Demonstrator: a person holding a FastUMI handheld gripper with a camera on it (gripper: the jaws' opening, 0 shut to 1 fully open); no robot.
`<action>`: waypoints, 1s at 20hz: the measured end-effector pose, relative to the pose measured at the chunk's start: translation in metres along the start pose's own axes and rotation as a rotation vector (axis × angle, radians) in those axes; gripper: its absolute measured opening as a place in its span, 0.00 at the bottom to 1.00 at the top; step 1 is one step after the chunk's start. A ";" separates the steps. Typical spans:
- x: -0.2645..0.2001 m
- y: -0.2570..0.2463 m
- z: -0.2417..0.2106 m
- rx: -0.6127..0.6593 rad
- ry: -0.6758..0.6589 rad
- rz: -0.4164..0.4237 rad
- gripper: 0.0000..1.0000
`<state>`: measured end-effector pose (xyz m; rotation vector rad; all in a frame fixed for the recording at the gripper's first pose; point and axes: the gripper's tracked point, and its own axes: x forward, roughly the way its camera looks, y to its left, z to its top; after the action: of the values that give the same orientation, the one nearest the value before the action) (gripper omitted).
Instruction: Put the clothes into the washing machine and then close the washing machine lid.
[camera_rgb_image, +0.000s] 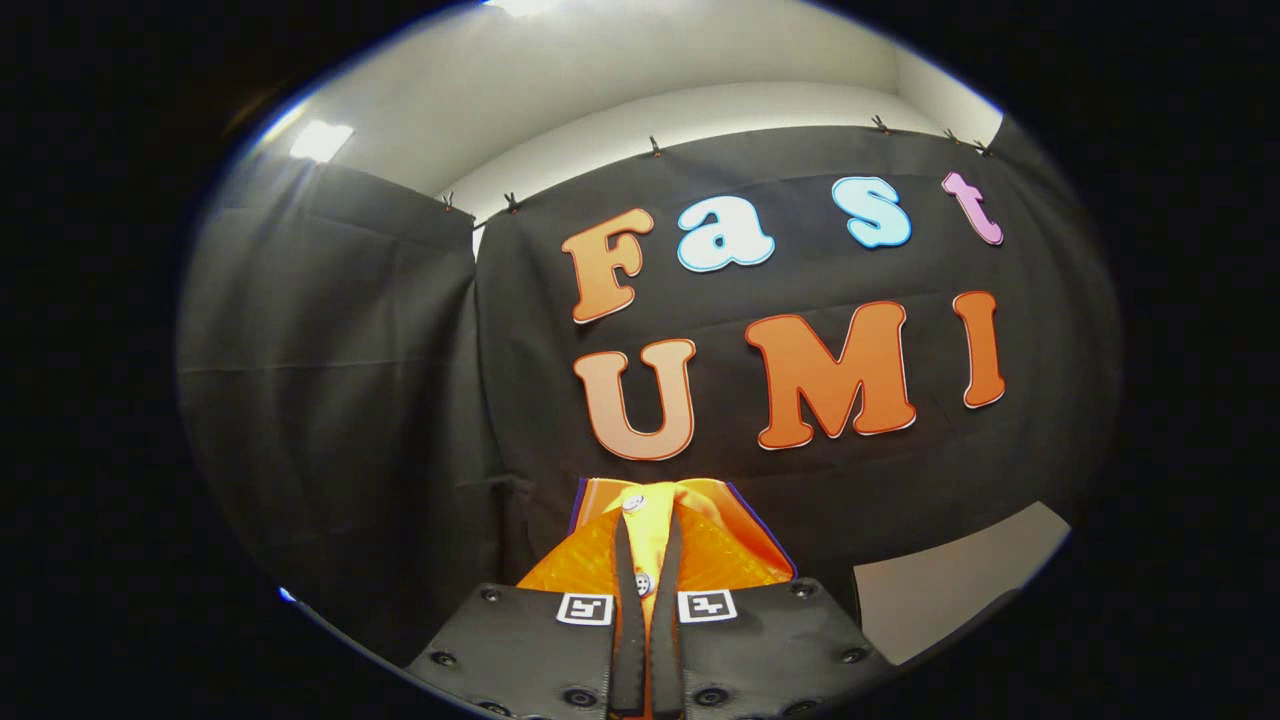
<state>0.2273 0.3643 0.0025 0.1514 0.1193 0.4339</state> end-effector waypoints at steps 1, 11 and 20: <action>0.008 0.001 -0.009 -0.005 0.003 -0.015 0.10; 0.080 -0.008 -0.142 0.056 0.106 -0.124 0.10; 0.108 -0.015 -0.298 0.092 0.323 -0.184 0.10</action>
<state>0.2867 0.4332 -0.3011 0.1586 0.4678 0.2668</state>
